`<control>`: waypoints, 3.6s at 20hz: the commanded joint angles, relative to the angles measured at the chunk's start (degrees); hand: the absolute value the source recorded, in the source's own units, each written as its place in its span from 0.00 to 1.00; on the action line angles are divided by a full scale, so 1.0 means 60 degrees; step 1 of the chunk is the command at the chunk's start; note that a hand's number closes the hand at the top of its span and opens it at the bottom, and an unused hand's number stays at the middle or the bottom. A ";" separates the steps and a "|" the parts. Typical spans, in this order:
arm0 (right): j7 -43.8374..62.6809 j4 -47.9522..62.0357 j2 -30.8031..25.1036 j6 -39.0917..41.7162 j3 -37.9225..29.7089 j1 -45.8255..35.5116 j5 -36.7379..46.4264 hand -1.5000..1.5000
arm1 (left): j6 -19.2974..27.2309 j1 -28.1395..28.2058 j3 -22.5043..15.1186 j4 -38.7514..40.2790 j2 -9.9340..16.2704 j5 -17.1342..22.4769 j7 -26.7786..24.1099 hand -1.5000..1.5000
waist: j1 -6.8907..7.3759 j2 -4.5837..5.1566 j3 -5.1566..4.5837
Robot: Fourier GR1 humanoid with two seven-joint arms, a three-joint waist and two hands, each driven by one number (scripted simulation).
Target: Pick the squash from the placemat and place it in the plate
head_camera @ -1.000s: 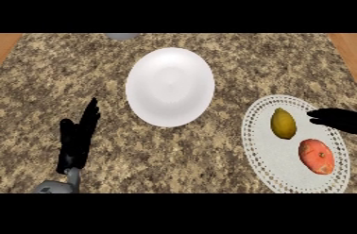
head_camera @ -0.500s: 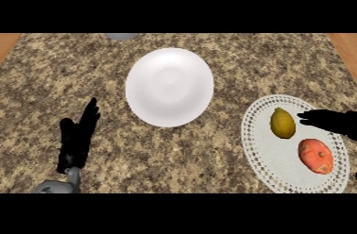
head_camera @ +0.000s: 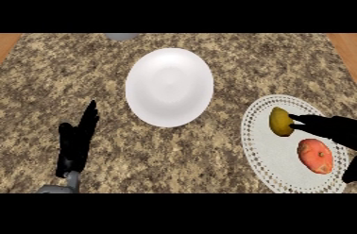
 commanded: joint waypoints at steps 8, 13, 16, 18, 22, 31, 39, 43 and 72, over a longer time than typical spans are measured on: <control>-0.1011 0.0565 0.0379 -0.0074 -0.0104 -0.0277 0.1051 1.00 | -0.0098 -0.0299 0.0186 0.1148 -0.0661 -0.0431 -0.0707 0.50 | -0.0028 0.0024 0.0000; -0.1160 0.0482 0.0949 -0.0617 -0.0334 -0.0216 0.0982 1.00 | -0.0570 -0.0217 0.0697 0.0626 -0.0181 -0.0182 -0.0475 0.50 | -0.0021 0.0015 0.0000; -0.1308 0.1076 0.1121 -0.0828 -0.0682 -0.0588 0.1155 1.00 | -0.0738 -0.0230 0.0771 0.0010 0.0006 -0.0196 0.0350 0.50 | 0.0018 0.0015 0.0004; -0.1456 0.1497 0.1258 -0.1510 -0.1048 -0.0679 0.1165 1.00 | -0.0087 -0.0794 0.0399 0.0262 -0.0565 -0.0763 0.0638 0.50 | -0.0005 0.0023 0.0007; -0.0618 0.0430 0.1244 -0.1960 -0.2125 -0.0293 0.0341 1.00 | -0.0357 0.0144 0.0518 -0.0404 -0.0421 -0.0468 0.0388 0.50 | -0.0073 -0.0023 0.0004; 0.6896 -0.1363 0.7167 -0.2813 -0.0015 -0.2369 0.2102 1.00 | -0.0635 -0.0282 0.0220 0.0190 -0.0504 -0.0551 0.0134 0.50 | 0.0535 -0.0143 -0.0094; 1.2256 -0.2222 0.7930 -0.5292 0.1286 -0.4322 0.2804 1.00 | -0.0743 -0.0602 0.0354 0.0374 -0.0424 -0.0466 0.0324 0.50 | 0.0645 -0.0088 -0.0038; 1.5238 -0.1930 0.7945 -0.6025 0.2594 -0.5334 0.2955 1.00 | -0.0716 -0.0899 0.0321 0.0438 -0.0398 -0.0621 0.0369 0.50 | 0.0605 -0.0005 -0.0024; 1.3180 0.6003 0.7954 -0.5064 0.2128 -0.8466 -0.2744 0.00 | -0.0872 -0.0726 0.0740 0.0229 -0.0421 -0.0623 0.0371 0.50 | 0.0457 0.0133 0.0000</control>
